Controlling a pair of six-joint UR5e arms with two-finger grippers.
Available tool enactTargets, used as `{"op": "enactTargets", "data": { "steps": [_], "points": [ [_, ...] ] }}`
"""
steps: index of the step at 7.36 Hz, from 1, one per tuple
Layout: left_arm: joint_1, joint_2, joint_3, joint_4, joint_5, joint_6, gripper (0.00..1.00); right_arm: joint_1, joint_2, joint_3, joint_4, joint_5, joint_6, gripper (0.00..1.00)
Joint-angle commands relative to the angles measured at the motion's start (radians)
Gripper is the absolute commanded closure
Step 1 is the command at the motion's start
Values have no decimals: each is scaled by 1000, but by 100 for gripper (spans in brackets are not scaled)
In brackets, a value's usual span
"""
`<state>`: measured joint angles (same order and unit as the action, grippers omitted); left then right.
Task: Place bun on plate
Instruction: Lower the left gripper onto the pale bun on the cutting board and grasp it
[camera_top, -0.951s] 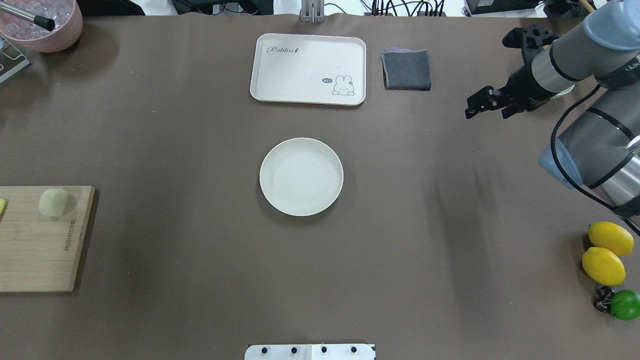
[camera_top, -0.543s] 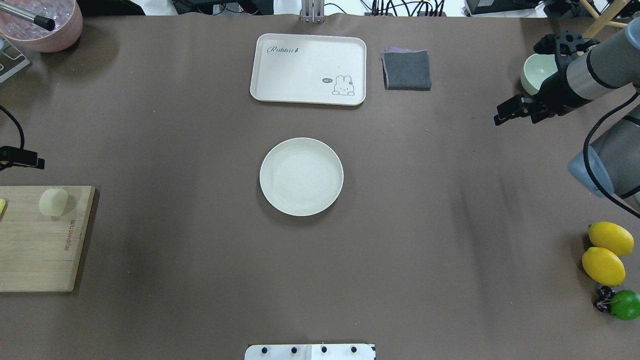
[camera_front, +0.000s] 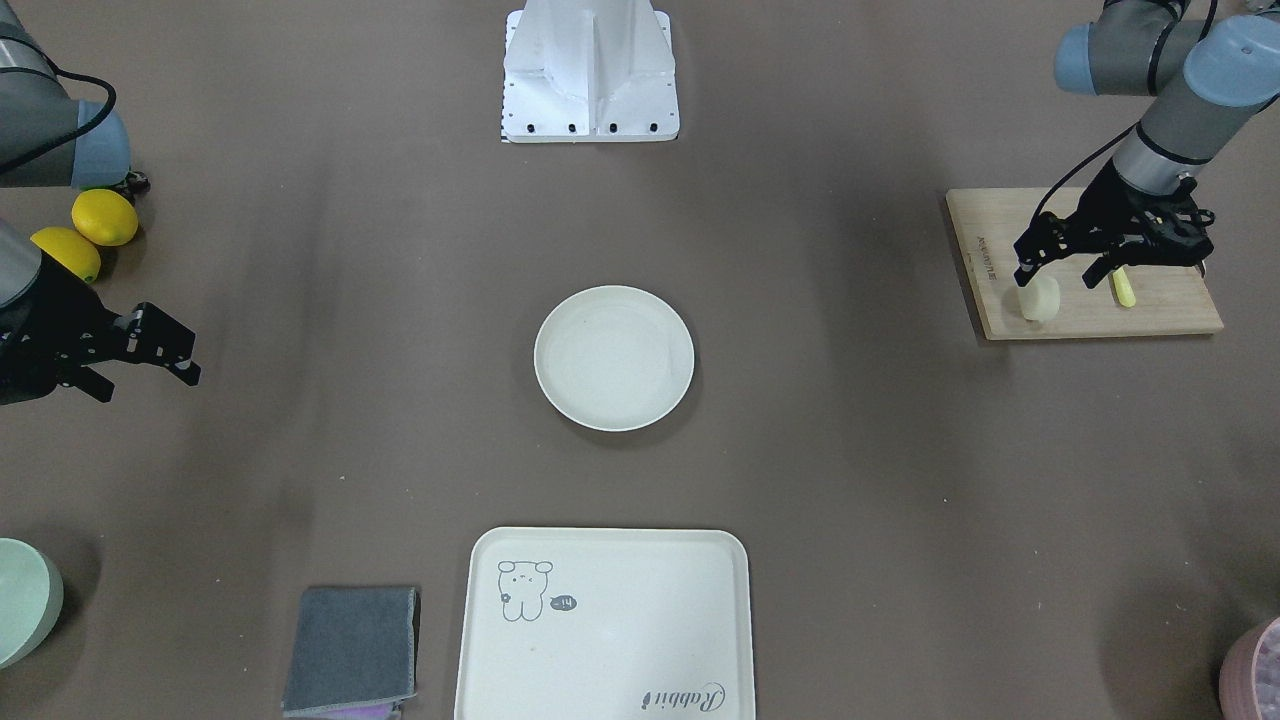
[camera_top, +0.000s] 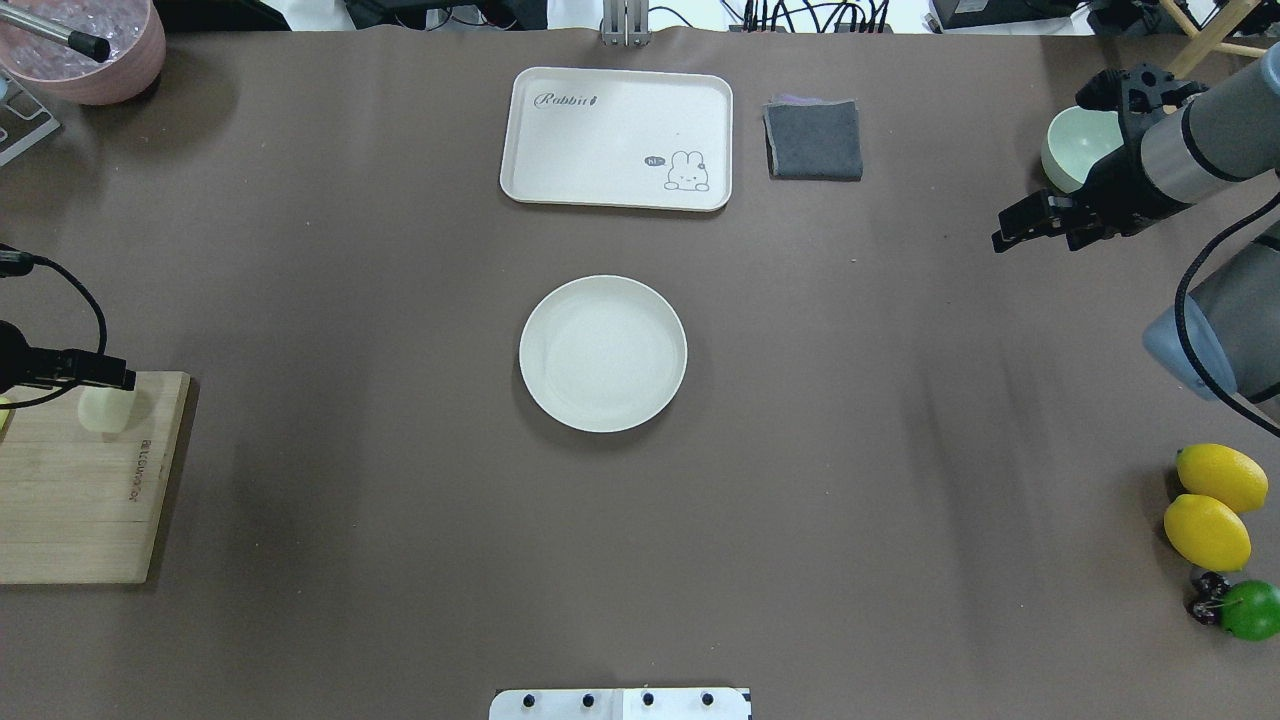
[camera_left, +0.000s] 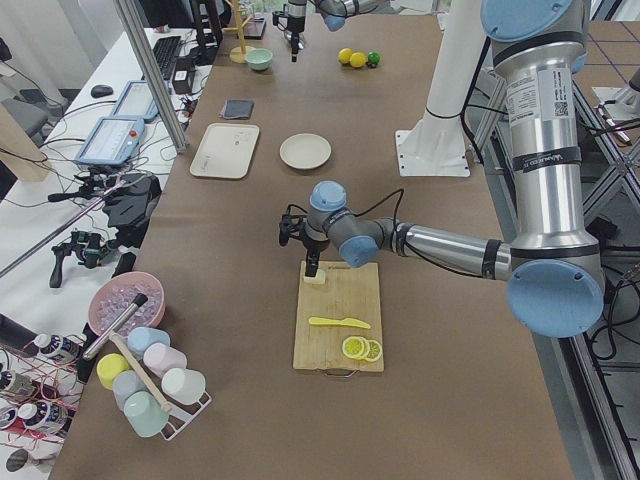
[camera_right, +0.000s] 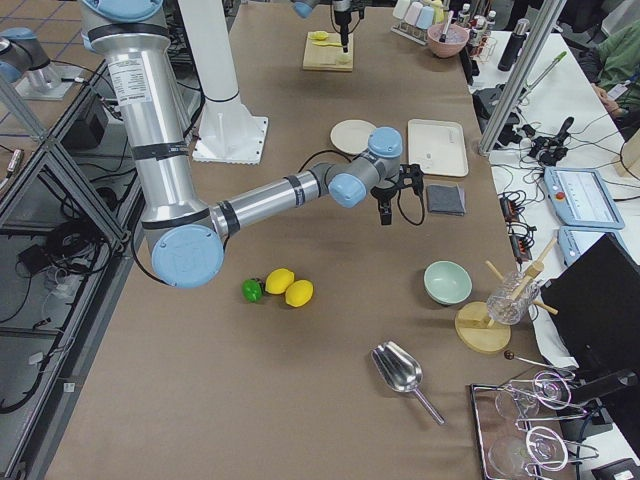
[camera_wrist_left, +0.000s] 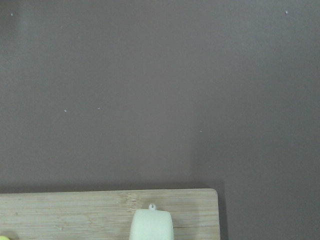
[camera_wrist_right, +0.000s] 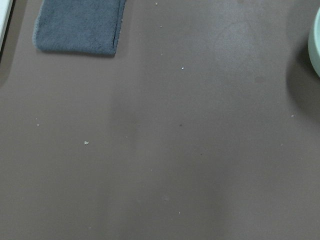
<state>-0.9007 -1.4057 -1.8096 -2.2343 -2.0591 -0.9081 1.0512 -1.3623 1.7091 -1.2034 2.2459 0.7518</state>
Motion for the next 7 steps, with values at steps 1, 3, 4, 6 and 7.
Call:
{"op": "enactTargets", "data": {
  "steps": [1, 3, 4, 6, 7],
  "points": [
    [29, -6, 32, -1, 0, 5, 2, 0, -1, 7, 2, 18, 21, 0],
    [29, -9, 53, -1, 2, 5, 2, -2, 3, 7, 4, 18, 23, 0],
    [29, -9, 62, -1, 2, 12, 3, -2, 3, 9, 4, 18, 23, 0],
    [29, -9, 76, -1, 0, 14, 14, -2, 6, 9, 5, 18, 23, 0],
    [29, -9, 75, -1, 0, 11, 34, -2, 8, 9, 5, 15, 23, 0]
  ]
}}
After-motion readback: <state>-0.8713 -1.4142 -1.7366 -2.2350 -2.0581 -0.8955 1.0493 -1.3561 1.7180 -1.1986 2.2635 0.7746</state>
